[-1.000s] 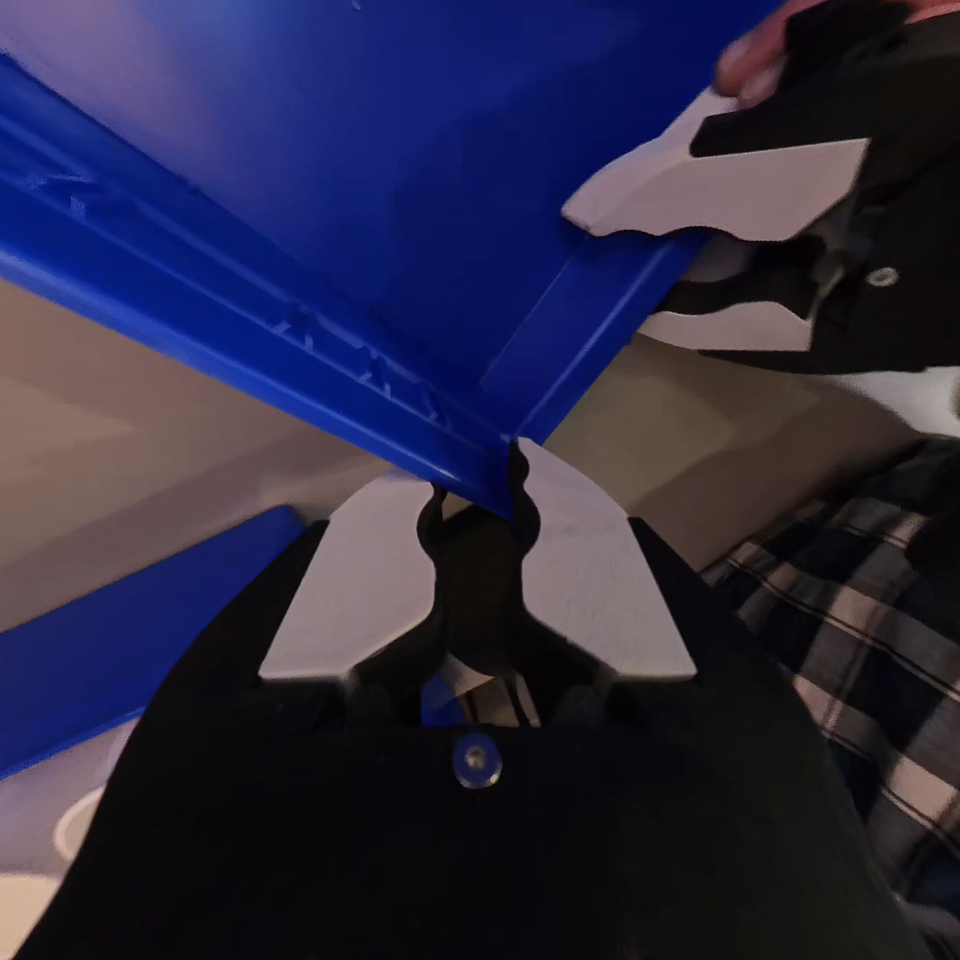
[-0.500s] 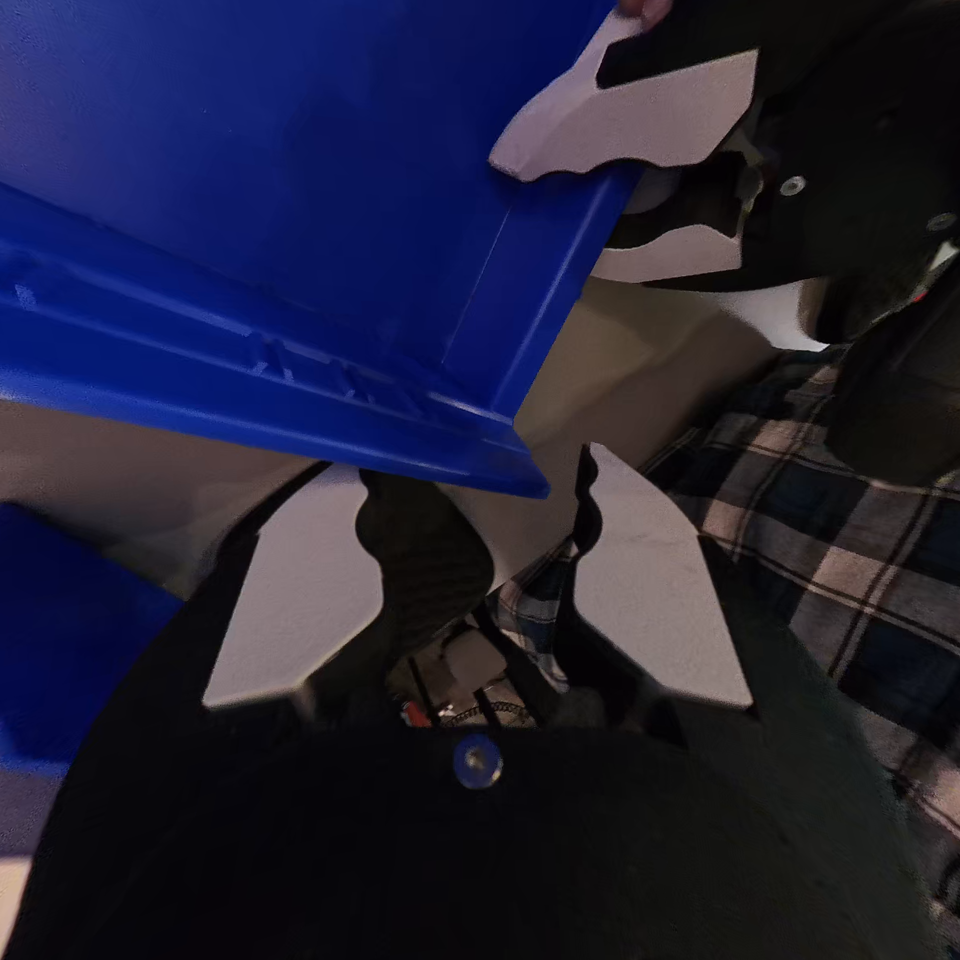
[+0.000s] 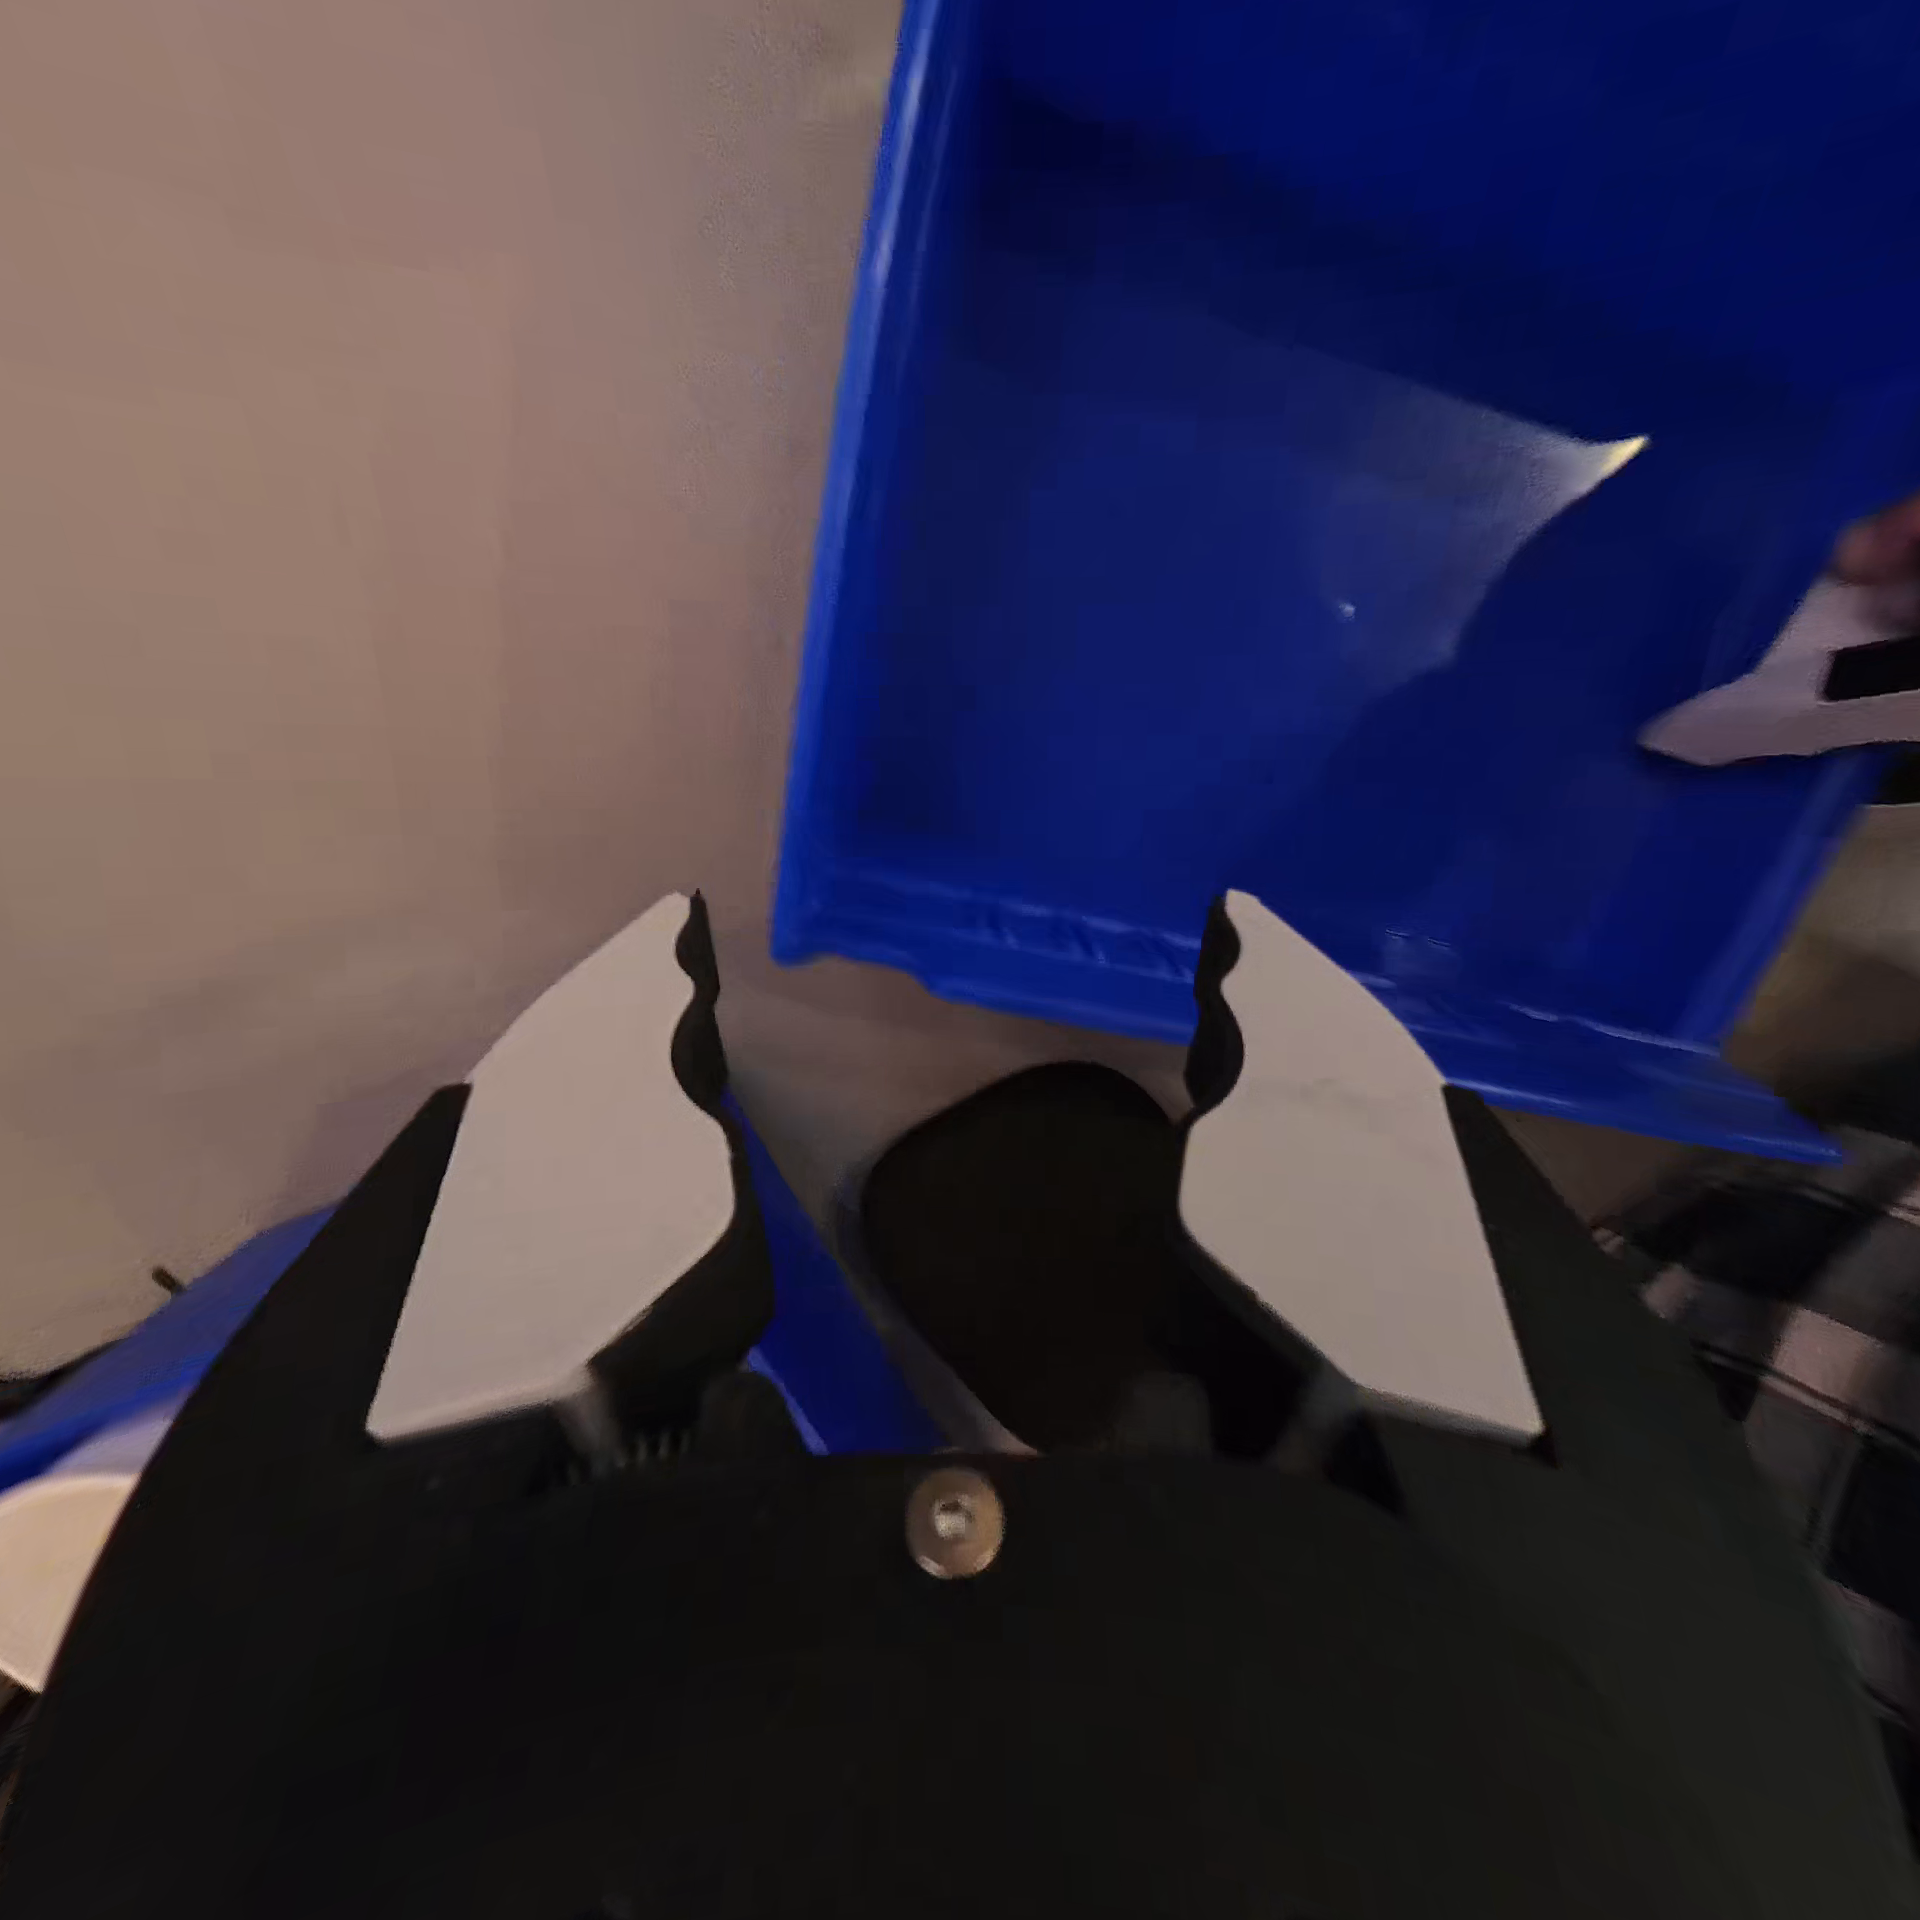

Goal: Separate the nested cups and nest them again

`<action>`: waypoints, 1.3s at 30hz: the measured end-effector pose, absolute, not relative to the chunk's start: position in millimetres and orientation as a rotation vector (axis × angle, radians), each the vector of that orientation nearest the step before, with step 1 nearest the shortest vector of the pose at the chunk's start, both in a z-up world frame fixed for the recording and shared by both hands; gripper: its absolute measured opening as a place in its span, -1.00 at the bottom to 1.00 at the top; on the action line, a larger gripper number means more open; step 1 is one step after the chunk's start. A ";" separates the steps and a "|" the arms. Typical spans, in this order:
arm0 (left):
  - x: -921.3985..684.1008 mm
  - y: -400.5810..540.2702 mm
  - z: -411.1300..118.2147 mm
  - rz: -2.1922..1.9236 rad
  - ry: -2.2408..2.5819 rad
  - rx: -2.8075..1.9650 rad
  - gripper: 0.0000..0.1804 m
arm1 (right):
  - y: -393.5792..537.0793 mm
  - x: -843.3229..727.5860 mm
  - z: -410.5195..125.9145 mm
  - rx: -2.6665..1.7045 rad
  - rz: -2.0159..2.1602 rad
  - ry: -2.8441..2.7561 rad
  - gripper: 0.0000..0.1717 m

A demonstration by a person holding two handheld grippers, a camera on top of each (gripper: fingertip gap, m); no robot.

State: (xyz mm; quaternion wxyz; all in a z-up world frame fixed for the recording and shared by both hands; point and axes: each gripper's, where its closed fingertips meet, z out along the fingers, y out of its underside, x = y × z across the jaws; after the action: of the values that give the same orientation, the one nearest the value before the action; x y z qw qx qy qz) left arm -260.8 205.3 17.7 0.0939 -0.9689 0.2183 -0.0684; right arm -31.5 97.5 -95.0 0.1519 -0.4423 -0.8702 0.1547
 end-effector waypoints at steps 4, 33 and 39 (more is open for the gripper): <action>-250.7 216.3 -11.4 -0.139 0.798 -2.921 -0.08 | 82.4 -11.0 -95.1 -1.244 0.425 -2.531 -0.64; -67.5 247.8 -58.3 0.112 1.903 -2.558 -0.91 | -12.5 30.6 -95.9 -2.046 0.279 -1.937 -0.65; -11.9 259.2 -58.1 0.245 2.106 -2.332 -0.86 | -19.1 27.5 -95.9 -2.233 0.226 -1.692 -0.66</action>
State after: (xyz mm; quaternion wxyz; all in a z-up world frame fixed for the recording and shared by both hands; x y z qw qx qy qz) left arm -11.9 259.2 -58.1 -0.0049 -0.7399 0.6682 0.0776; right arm 27.5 -19.1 -95.9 0.1648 -0.7836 -0.5938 0.0793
